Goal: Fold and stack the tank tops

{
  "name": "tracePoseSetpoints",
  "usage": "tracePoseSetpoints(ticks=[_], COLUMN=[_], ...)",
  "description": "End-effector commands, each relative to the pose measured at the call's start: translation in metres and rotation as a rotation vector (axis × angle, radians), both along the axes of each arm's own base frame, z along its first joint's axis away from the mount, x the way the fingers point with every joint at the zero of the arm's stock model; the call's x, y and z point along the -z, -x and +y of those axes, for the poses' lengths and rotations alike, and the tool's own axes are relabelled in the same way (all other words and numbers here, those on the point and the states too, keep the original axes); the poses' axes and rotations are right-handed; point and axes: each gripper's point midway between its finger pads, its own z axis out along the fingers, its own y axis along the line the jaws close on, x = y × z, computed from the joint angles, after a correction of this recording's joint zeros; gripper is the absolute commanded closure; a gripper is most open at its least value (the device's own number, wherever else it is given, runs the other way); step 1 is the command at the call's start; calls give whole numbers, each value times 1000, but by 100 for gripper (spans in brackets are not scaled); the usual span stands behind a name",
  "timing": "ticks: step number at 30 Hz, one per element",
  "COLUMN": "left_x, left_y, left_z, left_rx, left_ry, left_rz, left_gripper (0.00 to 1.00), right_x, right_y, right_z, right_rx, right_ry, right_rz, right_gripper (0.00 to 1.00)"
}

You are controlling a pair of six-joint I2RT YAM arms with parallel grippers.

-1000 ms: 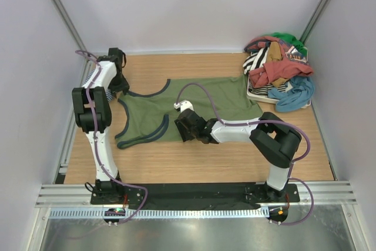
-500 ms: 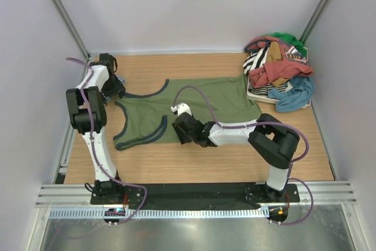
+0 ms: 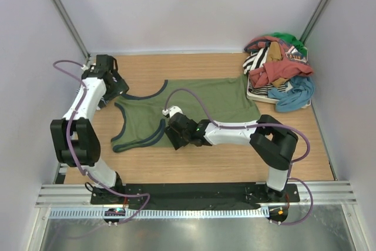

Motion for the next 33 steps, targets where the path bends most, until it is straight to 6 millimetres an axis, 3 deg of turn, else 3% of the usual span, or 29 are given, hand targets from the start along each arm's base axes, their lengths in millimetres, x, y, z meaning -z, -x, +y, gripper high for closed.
tracePoseSetpoints(ticks=[1,4,8,12,16,18,23,26,28,33], left_x=[0,10,5,22,38,48,55,48,44,51], left_y=[24,45,75,91,102,111,108,103,105,114], left_z=[-1,-8,-3,-18,-38,-37,-50,-65,-64,-70], left_rx=[-99,-125,-175,-142,-81,-85,-31,69,79,92], left_ry=[56,95,85,161,255,247,310,359,345,329], left_rz=[-16,-5,-52,-69,-52,-36,-42,-72,-92,-80], left_gripper=[0,0,2,3,3,3,3,5,5,4], right_x=[-33,-47,-53,-42,-47,-40,-37,-34,-32,-35], right_y=[-10,-27,-47,-60,-64,-67,-83,-85,-85,-92], right_z=[31,39,42,27,18,5,-25,-29,-29,-37], right_rx=[-58,-41,22,78,110,154,264,266,266,308], right_ry=[-89,-119,-224,-216,-264,-238,-208,-223,-218,-196], right_rz=[-14,-43,-37,-51,-107,-137,-203,-186,-179,-213], right_gripper=[34,34,37,38,36,35,39,41,41,35])
